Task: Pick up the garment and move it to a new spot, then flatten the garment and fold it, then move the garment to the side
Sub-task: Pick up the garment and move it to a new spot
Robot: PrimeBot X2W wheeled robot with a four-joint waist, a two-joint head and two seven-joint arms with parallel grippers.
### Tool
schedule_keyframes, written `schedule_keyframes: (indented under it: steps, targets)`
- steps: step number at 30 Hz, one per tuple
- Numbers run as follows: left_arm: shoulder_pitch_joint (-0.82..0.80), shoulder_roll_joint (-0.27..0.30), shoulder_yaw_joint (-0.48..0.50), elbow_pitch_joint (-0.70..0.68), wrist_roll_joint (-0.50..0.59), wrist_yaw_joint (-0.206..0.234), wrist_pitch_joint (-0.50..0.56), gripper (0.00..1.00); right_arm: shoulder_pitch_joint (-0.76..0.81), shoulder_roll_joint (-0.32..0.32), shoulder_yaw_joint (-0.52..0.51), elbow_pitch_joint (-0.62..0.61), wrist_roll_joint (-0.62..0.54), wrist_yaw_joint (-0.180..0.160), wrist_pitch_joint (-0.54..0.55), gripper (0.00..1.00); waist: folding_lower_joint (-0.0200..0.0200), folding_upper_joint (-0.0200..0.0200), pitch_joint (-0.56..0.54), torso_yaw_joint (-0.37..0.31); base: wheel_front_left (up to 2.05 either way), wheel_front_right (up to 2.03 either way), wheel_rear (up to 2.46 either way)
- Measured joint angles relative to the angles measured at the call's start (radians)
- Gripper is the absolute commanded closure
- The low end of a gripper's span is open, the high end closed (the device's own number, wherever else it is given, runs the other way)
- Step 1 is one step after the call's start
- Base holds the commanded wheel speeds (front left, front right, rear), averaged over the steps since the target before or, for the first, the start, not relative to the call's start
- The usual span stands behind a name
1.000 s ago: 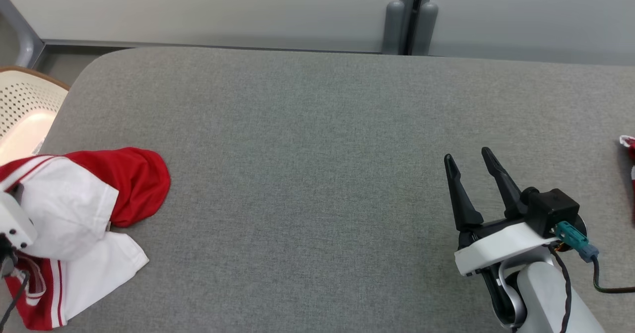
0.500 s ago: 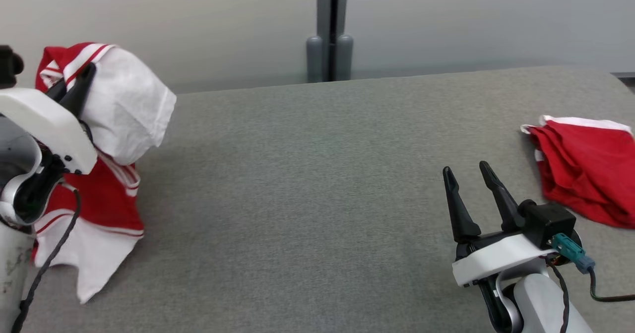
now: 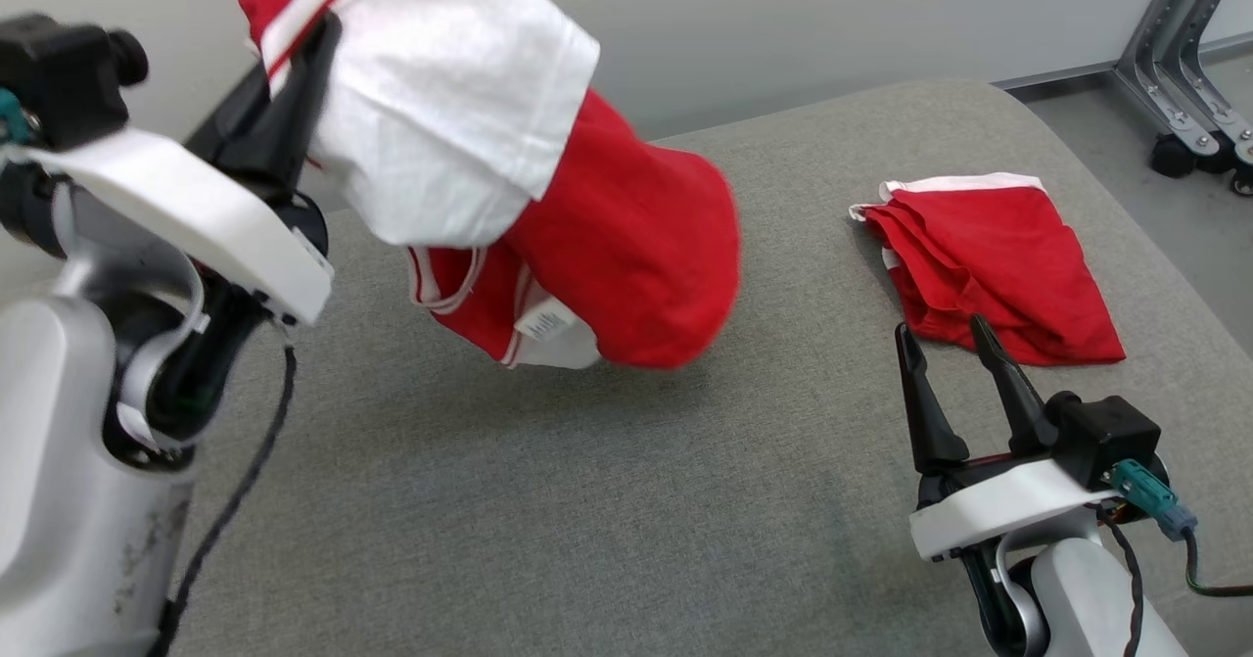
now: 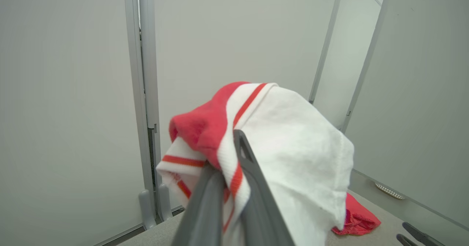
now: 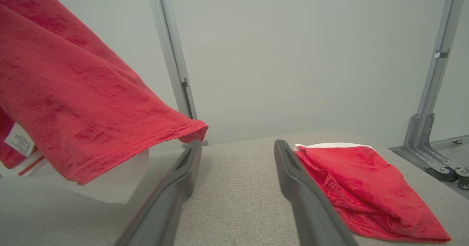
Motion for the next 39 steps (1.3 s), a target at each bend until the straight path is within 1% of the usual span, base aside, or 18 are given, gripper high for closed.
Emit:
schedule_keyframes:
  steps: [2, 5, 7, 9, 11, 12, 13, 14, 18, 21, 24, 27, 30, 31, 33, 39]
  targets:
    - [0.065, -0.019, 0.002, 0.018, -0.012, 0.009, -0.025, 1.0, 0.006, 0.002, 0.0, 0.001, 0.002, 0.0, 0.0, 0.0, 0.0, 0.0, 0.007, -0.007, 0.0, 0.0, 0.0]
    - [0.172, -0.032, 0.015, 0.087, -0.025, 0.016, -0.08, 1.0, 0.007, 0.002, 0.002, 0.003, 0.006, 0.0, 0.0, 0.0, 0.0, 0.0, 0.012, -0.011, 0.0, 0.0, 0.0]
    - [0.239, -0.027, 0.01, 0.156, -0.006, 0.015, -0.123, 1.0, 0.006, 0.003, 0.005, 0.004, 0.006, 0.0, 0.0, 0.0, 0.0, 0.0, 0.013, -0.011, 0.0, 0.0, 0.0]
    - [0.297, -0.043, 0.013, 0.235, -0.013, 0.006, -0.172, 1.0, 0.007, 0.003, 0.003, 0.005, 0.006, 0.0, 0.0, 0.0, 0.0, 0.0, 0.013, -0.006, 0.0, 0.0, 0.0]
    - [0.335, -0.052, 0.002, 0.32, -0.002, -0.016, -0.222, 1.0, 0.007, 0.003, 0.006, 0.007, 0.005, 0.0, 0.0, 0.0, 0.0, 0.0, 0.011, -0.001, 0.0, 0.0, 0.0]
    - [0.345, -0.055, 0.003, 0.364, -0.001, -0.03, -0.252, 0.94, 0.007, 0.002, 0.005, 0.008, 0.005, 0.0, -0.001, 0.0, 0.0, 0.0, 0.01, 0.003, 0.0, 0.0, 0.0]
    - [0.349, -0.058, 0.002, 0.404, 0.001, -0.043, -0.282, 0.56, 0.007, 0.002, 0.006, 0.009, 0.005, 0.0, -0.001, 0.0, 0.0, 0.0, 0.009, 0.007, 0.0, 0.0, 0.0]
    - [0.351, -0.06, -0.003, 0.437, 0.013, -0.047, -0.314, 0.0, 0.007, 0.002, 0.008, 0.01, 0.005, 0.0, 0.0, 0.0, 0.0, 0.0, 0.006, 0.011, 0.0, 0.0, 0.0]
    - [0.361, -0.09, -0.01, 0.512, 0.033, -0.072, -0.432, 0.0, 0.009, -0.001, 0.005, 0.012, 0.005, 0.0, 0.0, 0.0, 0.0, 0.0, -0.005, 0.028, 0.0, 0.0, 0.0]
    - [0.363, -0.084, -0.015, 0.531, 0.058, -0.076, -0.492, 0.0, 0.022, -0.003, 0.001, 0.013, 0.005, 0.0, 0.001, 0.0, -0.0001, 0.0, -0.014, 0.046, 0.0, 0.0, 0.0]
    - [0.372, -0.073, -0.016, 0.518, 0.085, -0.069, -0.532, 0.0, 0.031, -0.004, -0.007, 0.012, 0.005, 0.0, 0.003, 0.0, 0.0, 0.0, -0.023, 0.064, 0.0, 0.0, 0.0]
    - [0.397, -0.061, -0.007, 0.475, 0.111, -0.043, -0.563, 0.0, 0.038, -0.003, -0.015, 0.009, 0.003, 0.0, 0.003, 0.0, 0.0, 0.0, -0.031, 0.081, 0.0, 0.0, 0.0]
    - [0.435, -0.059, 0.007, 0.399, 0.135, -0.008, -0.583, 0.0, 0.056, 0.0, -0.031, 0.005, 0.003, 0.0, 0.003, 0.0, 0.0, 0.0, -0.043, 0.099, 0.0, 0.0, 0.0]
    - [0.435, -0.059, 0.007, 0.399, 0.135, -0.008, -0.583, 0.0, 0.056, 0.0, -0.031, 0.005, 0.003, 0.0, 0.003, 0.0, 0.0, 0.0, -0.043, 0.099, 0.0, 0.0, 0.0]
    - [0.467, -0.056, 0.016, 0.338, 0.157, 0.017, -0.589, 0.0, 0.066, 0.0, -0.046, -0.001, 0.003, 0.0, 0.003, 0.0, 0.0, 0.0, -0.05, 0.111, 0.0, 0.0, 0.0]
    - [0.562, -0.054, 0.03, 0.194, 0.217, 0.073, -0.597, 0.0, 0.101, 0.009, -0.072, -0.018, -0.01, 0.0, 0.003, 0.0, 0.0, 0.0, -0.067, 0.141, 0.0, 0.0, 0.0]
